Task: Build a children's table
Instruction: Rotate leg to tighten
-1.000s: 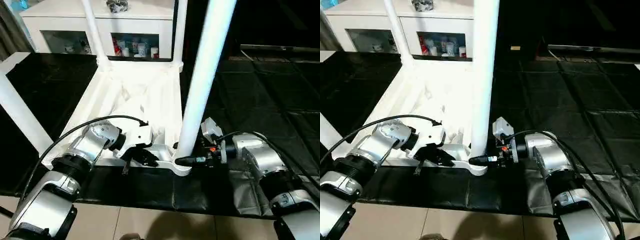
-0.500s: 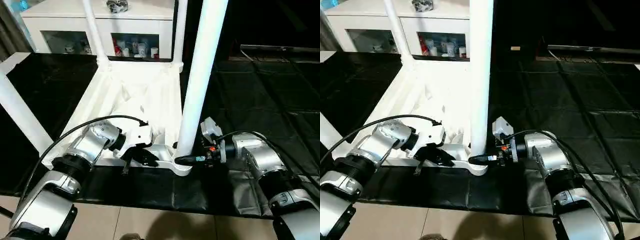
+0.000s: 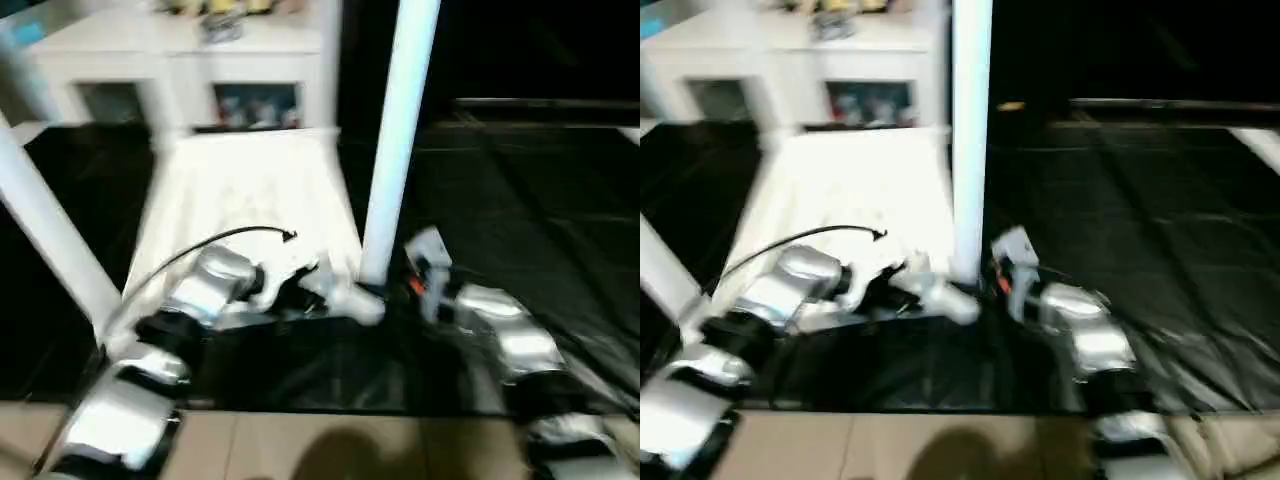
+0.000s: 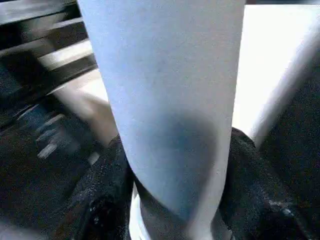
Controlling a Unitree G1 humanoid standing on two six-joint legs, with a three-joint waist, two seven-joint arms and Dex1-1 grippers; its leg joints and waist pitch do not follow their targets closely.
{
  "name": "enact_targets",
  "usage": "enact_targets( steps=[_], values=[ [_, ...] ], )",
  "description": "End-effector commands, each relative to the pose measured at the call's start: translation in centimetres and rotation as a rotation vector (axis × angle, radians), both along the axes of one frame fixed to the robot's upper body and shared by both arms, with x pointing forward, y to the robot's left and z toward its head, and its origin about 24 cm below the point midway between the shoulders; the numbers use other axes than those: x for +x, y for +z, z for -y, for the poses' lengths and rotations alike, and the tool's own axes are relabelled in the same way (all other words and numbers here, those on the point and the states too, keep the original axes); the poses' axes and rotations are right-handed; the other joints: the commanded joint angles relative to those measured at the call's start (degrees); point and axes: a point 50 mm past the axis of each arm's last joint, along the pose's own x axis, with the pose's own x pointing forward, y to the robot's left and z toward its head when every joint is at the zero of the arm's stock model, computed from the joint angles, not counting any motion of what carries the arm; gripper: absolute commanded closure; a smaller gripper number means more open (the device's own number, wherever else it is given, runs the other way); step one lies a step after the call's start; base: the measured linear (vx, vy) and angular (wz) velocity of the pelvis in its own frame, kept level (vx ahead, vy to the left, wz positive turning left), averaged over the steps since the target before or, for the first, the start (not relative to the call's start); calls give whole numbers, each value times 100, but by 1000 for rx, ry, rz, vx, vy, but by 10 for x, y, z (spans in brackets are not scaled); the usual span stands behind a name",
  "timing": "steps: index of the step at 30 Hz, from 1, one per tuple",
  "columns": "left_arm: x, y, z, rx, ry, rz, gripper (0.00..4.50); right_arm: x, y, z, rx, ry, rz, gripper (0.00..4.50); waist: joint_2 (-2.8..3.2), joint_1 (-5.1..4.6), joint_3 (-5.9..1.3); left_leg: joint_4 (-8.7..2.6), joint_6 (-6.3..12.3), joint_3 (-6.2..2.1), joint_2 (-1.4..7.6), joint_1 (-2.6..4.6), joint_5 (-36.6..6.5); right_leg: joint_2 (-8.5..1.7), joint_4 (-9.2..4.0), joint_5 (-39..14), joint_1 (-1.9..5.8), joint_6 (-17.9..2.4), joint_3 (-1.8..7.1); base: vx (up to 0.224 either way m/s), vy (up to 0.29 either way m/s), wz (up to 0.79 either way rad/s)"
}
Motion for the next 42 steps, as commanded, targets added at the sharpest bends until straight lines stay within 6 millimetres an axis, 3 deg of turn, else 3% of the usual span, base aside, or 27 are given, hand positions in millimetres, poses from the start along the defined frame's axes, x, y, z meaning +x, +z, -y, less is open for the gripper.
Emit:
enact_targets(
  steps=[1, 4, 6, 7, 8, 10, 14, 17, 19, 21, 23, 25, 26, 30, 33, 36, 42],
  values=[
    [7, 24, 38, -126, 33, 73, 450, -10, -20, -44, 35, 62, -147, 246, -2, -105, -236, -435, -9, -296, 412, 42, -2014, -659, -744, -3333, 207, 172, 247, 0, 0, 0],
    [9, 28, 51, -150, 80, 75, 450, 1, -15, -61, 11, -55, -162, 246, 0, -236, -257, -457, 68, -318, 394, -16, -1884, -677, -721, -2960, 244, 86, 281, 0, 0, 0],
    [9, 29, 54, -149, 93, 85, 450, 7, -12, -67, 4, -103, -173, 246, -14, -319, -275, -465, 135, -311, 378, -45, -1685, -688, -660, -2632, 237, -153, 358, 0, 0, 0],
    [10, 29, 53, -139, 95, 95, 450, 9, -10, -69, 9, -120, -167, 246, -11, -322, -281, -455, 163, -296, 372, -39, -1619, -689, -653, -2541, 229, -208, 377, 0, 0, 0],
    [11, 28, 51, -129, 94, 100, 450, 10, -9, -69, 6, -130, -157, 211, -27, -326, -296, -450, 231, -277, 365, -50, -1426, -690, -613, -2309, 232, -320, 418, 0, 0, 0],
    [12, 27, 44, -94, 104, 118, 450, 12, -9, -66, -4, -155, -157, 190, -44, -310, -319, -451, 362, -265, 378, -99, -1074, -684, -537, -1948, 252, -460, 454, 0, 0, 0],
    [14, 24, 32, -53, 114, 130, 450, 11, -12, -56, -10, -161, -144, 153, -34, -250, -350, -424, 537, -229, 406, -123, -585, -682, -446, -1405, 257, -664, 492, 0, 0, 0],
    [13, 20, 16, -1, 90, 130, 450, 8, -15, -32, -59, -115, -66, 127, -38, -216, -348, -426, 571, -217, 432, -103, -580, -665, -416, -1207, 238, -709, 503, 0, 0, 0],
    [13, 20, 13, 4, 85, 129, 450, 7, -14, -27, -62, -97, -49, 121, -37, -178, -365, -411, 617, -217, 445, -134, -466, -671, -372, -984, 246, -768, 515, 0, 0, 0],
    [13, 19, 7, 21, 56, 128, 450, 4, -10, -13, -43, -47, -16, 88, -49, -164, -362, -407, 655, -211, 435, -141, -487, -666, -368, -999, 246, -759, 510, 0, 0, 0],
    [12, 20, 1, 31, 7, 131, 450, 1, -3, 6, -20, -4, 21, 79, -52, -77, -356, -388, 743, -177, 419, -129, -540, -654, -407, -1203, 236, -623, 511, 0, 0, 0],
    [8, 19, -6, 44, -65, 114, 450, -5, 7, 32, -17, 70, 66, 45, -54, 7, -387, -369, 802, -185, 440, -137, -386, -640, -352, -989, 228, -599, 515, 0, 0, 0],
    [8, 19, -6, 44, -65, 114, 450, -5, 7, 32, -17, 70, 66, 45, -55, 26, -385, -369, 823, -186, 455, -131, -365, -640, -343, -928, 216, -608, 518, 0, 0, 0],
    [0, 18, -15, 60, -224, 92, 450, -11, 24, 64, -57, 193, 111, 12, -67, 104, -386, -348, 789, -170, 440, -145, -365, -634, -345, -1034, 191, -607, 516, 0, 0, 0],
    [-7, 18, -20, 65, -346, 88, 450, -17, 29, 69, -86, 309, 96, 4, -49, 175, -406, -320, 873, -168, 440, -153, -292, -617, -326, -991, 169, -540, 510, 0, 0, 0],
    [-11, 16, -23, 75, -414, 66, 450, -21, 30, 69, -104, 384, 81, 4, -71, 244, -407, -316, 878, -163, 455, -150, -263, -616, -310, -972, 143, -589, 504, 0, 0, 0],
    [-17, 16, -27, 131, -561, 60, 450, -22, 34, 50, -136, 569, 102, 4, -83, 385, -417, -313, 803, -162, 506, -114, -215, -650, -279, -952, 94, -681, 529, 0, 0, 0]
  ],
)
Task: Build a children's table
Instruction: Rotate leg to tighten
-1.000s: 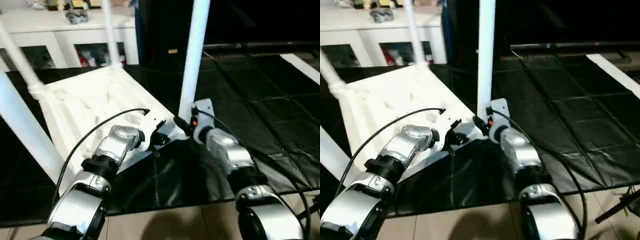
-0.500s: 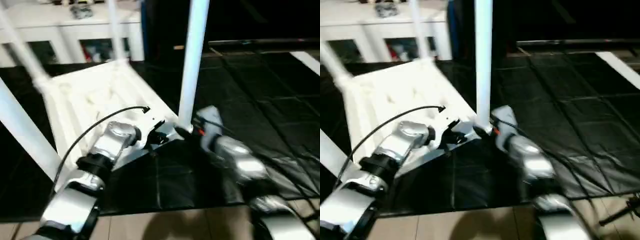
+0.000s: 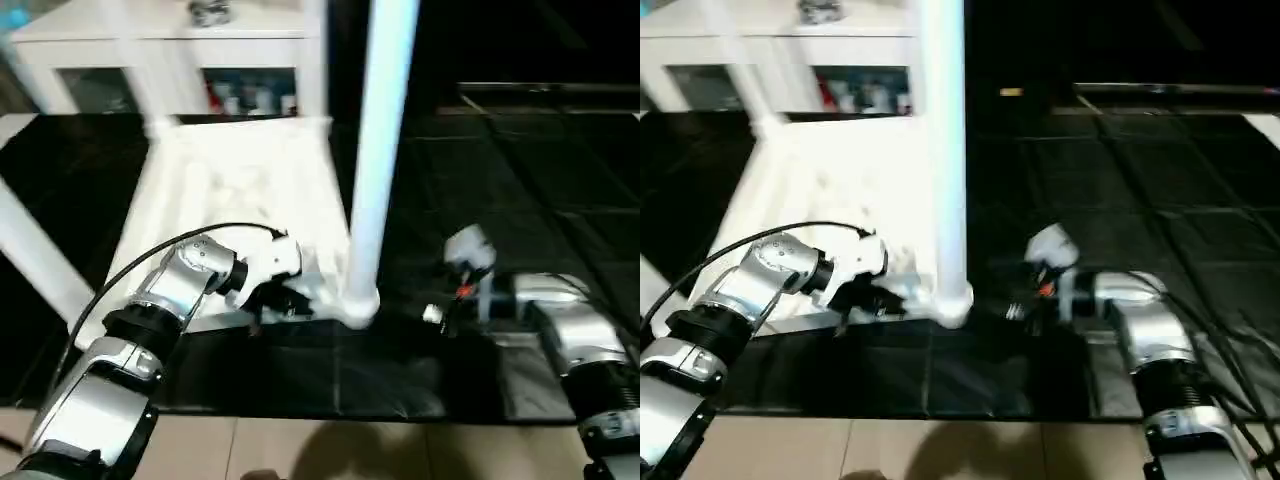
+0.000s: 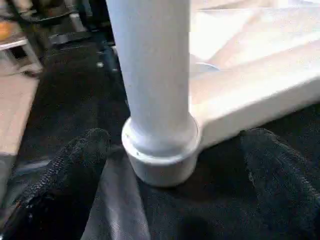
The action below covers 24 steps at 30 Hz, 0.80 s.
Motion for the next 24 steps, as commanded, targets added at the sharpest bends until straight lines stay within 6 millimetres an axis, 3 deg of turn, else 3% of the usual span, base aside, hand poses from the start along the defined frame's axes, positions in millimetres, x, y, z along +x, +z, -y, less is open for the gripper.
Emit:
enact_targets(
  steps=[1, 8, 9, 15, 17, 24],
  values=[
    [-6, -1, 8, 46, -123, -11, 450, 3, 8, -10, -9, 71, 33, 4, -73, -28, -417, -331, 739, -166, 513, 79, -199, -660, -304, -1011, 337, -638, 489, 0, 0, 0],
    [-8, -1, 12, 53, -177, -9, 450, 8, 4, -32, -2, 132, 32, 4, -70, 2, -417, -339, 639, -166, 511, 68, -238, -679, -311, -1099, 339, -604, 494, 0, 0, 0],
    [-8, -1, 12, 52, -180, -9, 450, 8, 4, -34, 9, 140, 26, 31, -62, 21, -426, -334, 634, -169, 518, 76, -204, -677, -299, -1046, 341, -597, 498, 0, 0, 0],
    [-10, -4, 12, 58, -185, -8, 450, 9, 3, -43, 52, 189, -36, 66, -65, 48, -434, -329, 669, -170, 520, 67, -160, -677, -272, -919, 350, -623, 499, 0, 0, 0],
    [-10, -5, 11, 58, -183, -8, 450, 9, 2, -43, 48, 195, -43, 80, -105, 52, -434, -330, 659, -169, 527, 69, -115, -682, -272, -948, 347, -588, 504, 0, 0, 0],
    [-11, -6, 11, 53, -181, -11, 450, 8, 1, -41, 47, 213, -68, 147, -80, 56, -438, -321, 660, -163, 510, 66, -92, -673, -277, -990, 347, -547, 497, 0, 0, 0]
  ],
)
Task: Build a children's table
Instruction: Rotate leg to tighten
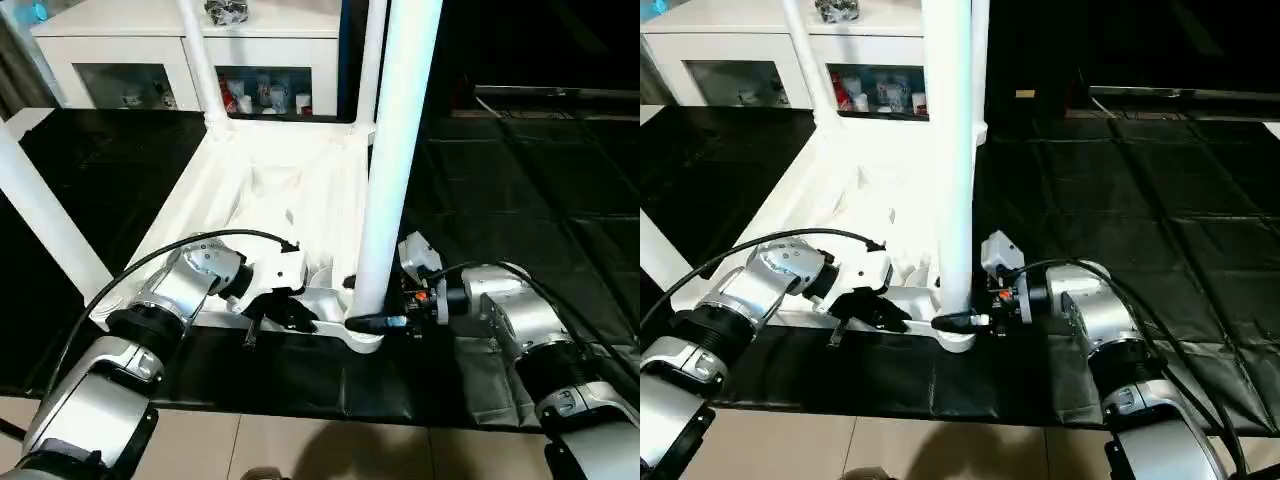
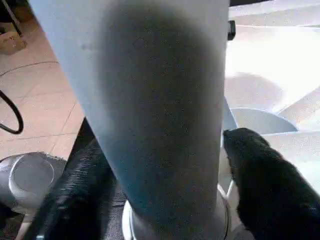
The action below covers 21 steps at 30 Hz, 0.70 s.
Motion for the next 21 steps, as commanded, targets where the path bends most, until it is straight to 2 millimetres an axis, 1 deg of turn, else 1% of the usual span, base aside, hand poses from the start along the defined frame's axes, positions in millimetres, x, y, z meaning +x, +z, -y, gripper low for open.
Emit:
enact_targets(
  steps=[1, 3, 6, 10, 12, 13, 15, 17, 19, 21],
  values=[
    [-6, -7, 4, 40, -62, -20, 450, 3, 6, 0, -6, 24, 3, 158, -68, -51, -436, -324, 671, -170, 512, 63, -74, -671, -278, -949, 348, -554, 496, 0, 0, 0],
    [-6, -7, 4, 42, -60, -21, 450, 3, 5, 1, -6, 26, -10, 165, -74, -54, -440, -322, 687, -170, 516, 69, -51, -669, -271, -897, 346, -576, 496, 0, 0, 0],
    [-6, -7, 3, 40, -48, -22, 450, 2, 4, 2, -3, 27, -22, 201, -85, -51, -438, -322, 689, -168, 513, 62, -54, -671, -273, -918, 350, -575, 492, 0, 0, 0],
    [-5, -8, 2, 40, -37, -23, 450, 0, 2, 0, 8, 38, -41, 227, -64, -42, -440, -317, 683, -169, 513, 67, -52, -672, -275, -923, 343, -580, 493, 0, 0, 0],
    [-5, -7, 2, 40, -35, -22, 450, 0, 2, -1, 13, 43, -49, 235, -66, -41, -441, -319, 672, -172, 515, 66, -64, -671, -273, -925, 347, -582, 490, 0, 0, 0],
    [-5, -7, 2, 39, -33, -22, 450, -1, 1, -1, 15, 47, -54, 235, -73, -38, -442, -316, 666, -169, 511, 66, -75, -674, -276, -936, 347, -579, 492, 0, 0, 0],
    [-4, -7, 2, 37, -27, -22, 450, -2, 0, -2, 16, 51, -60, 239, -41, -37, -442, -316, 647, -172, 512, 69, -106, -670, -280, -962, 344, -582, 490, 0, 0, 0],
    [-4, -7, 1, 38, -22, -22, 450, -3, -1, -2, 17, 52, -63, 239, -52, -39, -445, -314, 645, -172, 512, 69, -97, -669, -276, -912, 346, -588, 493, 0, 0, 0],
    [-3, -8, 0, 38, 2, -19, 450, -4, -2, -3, 21, 53, -65, 239, -29, -44, -447, -314, 631, -175, 518, 74, -114, -664, -273, -878, 344, -608, 492, 0, 0, 0],
    [-2, -8, 0, 34, 12, -19, 450, -5, -2, -3, 23, 54, -66, 239, -29, -43, -447, -312, 628, -175, 516, 74, -121, -664, -270, -851, 345, -621, 493, 0, 0, 0]
  ],
)
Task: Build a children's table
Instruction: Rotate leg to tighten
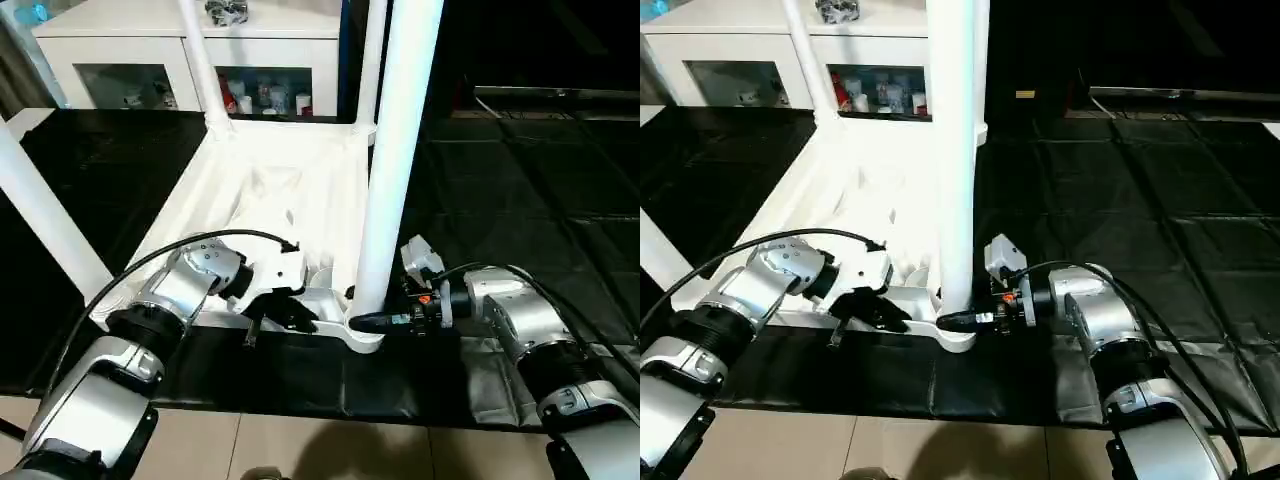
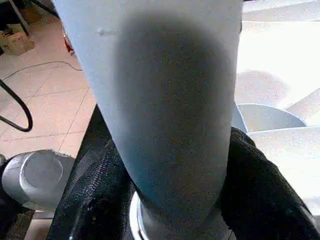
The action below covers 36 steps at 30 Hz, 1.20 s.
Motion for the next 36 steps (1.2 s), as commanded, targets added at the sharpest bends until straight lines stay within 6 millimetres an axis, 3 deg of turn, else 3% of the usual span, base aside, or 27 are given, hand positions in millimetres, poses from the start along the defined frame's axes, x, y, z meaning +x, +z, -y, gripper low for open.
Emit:
enact_targets(
  steps=[1, 8, 12, 14, 15, 17, 19, 20, 21, 22, 23, 25, 26, 27, 28, 30, 31, 34, 35, 36],
  values=[
    [-2, -8, 1, 35, 7, -20, 450, -5, -2, -6, 29, 42, -38, 239, -21, -49, -446, -323, 624, -177, 517, 73, -137, -664, -280, -846, 346, -626, 492, 0, 0, 0],
    [6, -6, 12, -58, 169, -32, 450, -10, -10, -18, 107, -118, -28, 241, -58, -56, -408, -359, 472, -180, 522, 80, -355, -690, -355, -1318, 350, -517, 497, 0, 0, 0],
    [16, 2, 30, -160, 335, -25, 450, -15, -26, -30, 111, -340, -68, 241, -57, -133, -316, -406, 241, -162, 436, 134, -868, -683, -572, -2497, 336, -195, 446, 0, 0, 0],
    [18, 6, 39, -196, 371, -37, 450, -14, -29, -37, 135, -429, -102, 241, -45, -263, -264, -425, 126, -176, 410, 221, -1311, -670, -716, -3154, 318, 26, 370, 0, 0, 0],
    [20, 9, 46, -221, 404, -43, 450, -13, -32, -43, 141, -484, -125, 241, -39, -310, -287, -425, 100, -195, 382, 212, -1331, -675, -742, -3186, 367, 114, 329, 0, 0, 0],
    [22, 13, 55, -248, 445, -46, 450, -10, -34, -52, 144, -551, -155, 241, -15, -405, -289, -447, 103, -224, 394, 143, -1263, -667, -726, -2994, 396, 135, 326, 0, 0, 0],
    [24, 16, 65, -278, 483, -44, 450, -2, -34, -61, 133, -617, -157, 241, -4, -489, -288, -432, 89, -225, 363, 169, -1363, -659, -758, -3051, 378, 154, 297, 0, 0, 0],
    [24, 16, 65, -278, 483, -44, 450, -2, -34, -61, 133, -617, -157, 241, -16, -528, -294, -429, 92, -222, 353, 160, -1344, -660, -755, -3011, 384, 134, 301, 0, 0, 0],
    [25, 18, 74, -294, 517, -27, 450, 9, -33, -68, 95, -730, -164, 241, 1, -553, -297, -434, 148, -230, 345, 140, -1268, -651, -748, -2882, 406, 107, 304, 0, 0, 0],
    [25, 18, 74, -294, 517, -27, 450, 9, -33, -68, 95, -730, -164, 241, 4, -637, -291, -449, 131, -252, 365, 115, -1313, -646, -730, -2823, 411, 27, 288, 0, 0, 0],
    [27, 19, 78, -293, 541, -4, 450, 19, -32, -71, 55, -850, -160, 241, 20, -679, -298, -448, 148, -265, 358, 74, -1318, -639, -720, -2783, 454, 64, 276, 0, 0, 0],
    [28, 19, 78, -288, 551, 17, 450, 26, -29, -71, 60, -924, -170, 241, 16, -755, -328, -455, 129, -274, 361, 88, -1227, -653, -696, -2514, 440, -44, 303, 0, 0, 0],
    [30, 20, 75, -272, 563, 51, 450, 32, -26, -71, 63, -1000, -174, 241, -12, -775, -345, -453, 191, -266, 360, 72, -1070, -660, -656, -2208, 449, -161, 341, 0, 0, 0],
    [31, 20, 72, -262, 565, 63, 450, 33, -25, -70, 62, -1006, -165, 241, 4, -794, -358, -443, 254, -255, 357, 62, -912, -652, -607, -1965, 444, -281, 367, 0, 0, 0],
    [32, 20, 69, -256, 562, 70, 450, 32, -25, -69, 57, -1003, -155, 206, 4, -800, -366, -435, 289, -251, 356, 55, -825, -653, -579, -1814, 448, -337, 375, 0, 0, 0],
    [32, 19, 65, -248, 558, 78, 450, 32, -26, -68, 53, -1002, -148, 206, 3, -790, -383, -413, 432, -228, 370, 47, -569, -652, -515, -1364, 447, -498, 406, 0, 0, 0],
    [31, 19, 63, -245, 552, 81, 450, 31, -27, -66, 57, -995, -151, 183, 23, -771, -416, -397, 565, -243, 401, 26, -258, -657, -417, -803, 470, -658, 421, 51, -13, 2],
    [29, 16, 59, -235, 530, 84, 450, 28, -29, -61, 48, -979, -126, 158, 23, -775, -424, -382, 679, -249, 435, 39, -64, -662, -350, -388, 454, -793, 435, 17, -1, 0],
    [28, 14, 57, -224, 508, 89, 450, 27, -30, -56, 36, -970, -99, 148, 0, -739, -460, -343, 797, -239, 426, 33, 232, -677, -259, 98, 458, -921, 459, 53, 0, 1],
    [27, 13, 56, -219, 501, 91, 450, 26, -31, -54, 32, -970, -90, 134, 1, -724, -464, -330, 850, -234, 423, 29, 310, -673, -230, 263, 450, -962, 469, 53, 0, 1]
  ],
)
